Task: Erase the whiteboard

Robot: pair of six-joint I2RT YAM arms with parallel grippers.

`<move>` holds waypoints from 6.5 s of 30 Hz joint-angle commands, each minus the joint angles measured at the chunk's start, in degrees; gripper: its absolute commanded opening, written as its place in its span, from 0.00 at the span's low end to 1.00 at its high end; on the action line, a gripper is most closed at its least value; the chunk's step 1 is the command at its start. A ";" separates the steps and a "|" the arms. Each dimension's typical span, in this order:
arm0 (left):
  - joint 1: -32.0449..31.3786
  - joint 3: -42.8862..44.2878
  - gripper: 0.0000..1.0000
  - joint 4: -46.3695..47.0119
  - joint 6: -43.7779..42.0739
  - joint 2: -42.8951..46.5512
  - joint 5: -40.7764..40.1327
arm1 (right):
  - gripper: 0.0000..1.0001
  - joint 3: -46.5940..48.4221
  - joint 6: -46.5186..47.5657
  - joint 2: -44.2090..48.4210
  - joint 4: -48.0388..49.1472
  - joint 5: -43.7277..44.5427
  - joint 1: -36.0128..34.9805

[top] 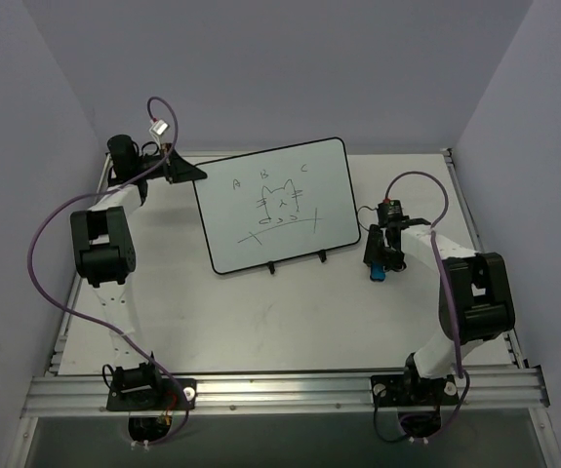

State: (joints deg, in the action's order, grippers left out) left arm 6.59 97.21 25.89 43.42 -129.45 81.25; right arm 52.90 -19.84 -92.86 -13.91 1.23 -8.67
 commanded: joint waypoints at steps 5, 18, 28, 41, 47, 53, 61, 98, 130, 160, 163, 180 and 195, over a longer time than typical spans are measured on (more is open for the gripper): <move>1.50 0.52 0.02 44.04 23.36 -2.30 -4.44 | 0.40 0.18 0.41 -0.22 -1.29 2.19 -1.44; 1.06 -0.09 0.02 38.98 19.78 -2.21 -3.38 | 0.02 0.62 -0.29 3.73 -2.08 3.86 -3.90; 0.53 -1.58 0.02 35.81 16.53 -1.69 -3.56 | 0.00 14.58 -2.22 10.25 -3.59 12.47 -15.93; 0.35 -3.34 0.02 35.28 15.29 0.42 -4.00 | 0.00 49.69 6.56 -20.93 5.13 15.02 -33.86; 0.44 -4.22 0.02 33.26 13.28 1.92 -4.00 | 0.00 64.06 8.76 -32.73 1.78 16.34 -37.74; 0.35 -4.04 0.02 33.44 13.18 1.66 -3.82 | 0.00 68.11 9.82 -36.60 1.79 16.87 -38.62; 0.27 -4.22 0.02 35.46 13.88 1.92 -3.21 | 0.00 75.93 10.34 -40.99 -1.38 17.57 -38.18; 0.35 -4.75 0.02 41.26 17.84 2.27 -1.54 | 0.00 72.88 9.20 -37.58 -2.10 14.77 -25.54; 0.71 -4.22 0.02 42.40 18.90 2.09 -0.92 | 0.00 46.50 9.64 -23.07 12.06 5.18 -16.11; 0.53 -4.05 0.02 45.21 21.35 1.74 -1.01 | 0.00 34.20 7.98 -20.44 25.43 18.01 -27.65; 0.53 -4.13 0.02 45.91 21.79 1.83 -0.92 | 0.00 34.02 6.83 -19.64 23.94 18.19 -24.22; 0.62 -4.04 0.02 47.32 22.85 1.92 -0.66 | 0.00 33.67 7.53 -19.46 25.25 12.91 -26.11; 0.53 -3.96 0.02 48.55 23.82 2.01 -0.92 | 0.00 30.68 4.72 -22.10 31.14 16.86 -37.22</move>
State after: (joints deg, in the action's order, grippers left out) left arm 6.87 91.61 65.45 71.64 -131.04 80.82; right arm 83.07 -13.74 -113.84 16.36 15.31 -47.97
